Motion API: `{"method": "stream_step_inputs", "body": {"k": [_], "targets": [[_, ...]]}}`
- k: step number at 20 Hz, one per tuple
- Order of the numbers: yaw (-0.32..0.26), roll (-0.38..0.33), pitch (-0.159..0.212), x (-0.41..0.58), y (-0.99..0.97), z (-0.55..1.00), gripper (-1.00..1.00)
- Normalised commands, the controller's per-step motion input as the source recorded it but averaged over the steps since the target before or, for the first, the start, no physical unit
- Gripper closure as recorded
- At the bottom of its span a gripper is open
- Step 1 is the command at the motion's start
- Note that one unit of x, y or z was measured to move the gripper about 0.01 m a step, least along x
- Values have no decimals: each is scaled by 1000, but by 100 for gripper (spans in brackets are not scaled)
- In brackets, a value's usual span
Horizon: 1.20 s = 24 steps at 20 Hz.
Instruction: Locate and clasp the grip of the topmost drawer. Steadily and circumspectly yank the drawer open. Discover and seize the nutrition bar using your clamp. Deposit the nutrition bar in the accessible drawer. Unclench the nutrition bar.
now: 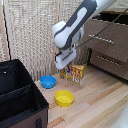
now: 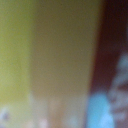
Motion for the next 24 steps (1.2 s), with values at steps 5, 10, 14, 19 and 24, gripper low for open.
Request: {"method": "stream_step_inputs", "body": {"k": [5,10,14,19,24], "targets": [[-67,-27,74,463,1,1000,100],[-102,-21,103,433,0,993,100],[-92,-16,117,452,-59,972,100],[-97,-3,111,467,-161,990,100],[-124,-1,121,411,-322,953,100]]}}
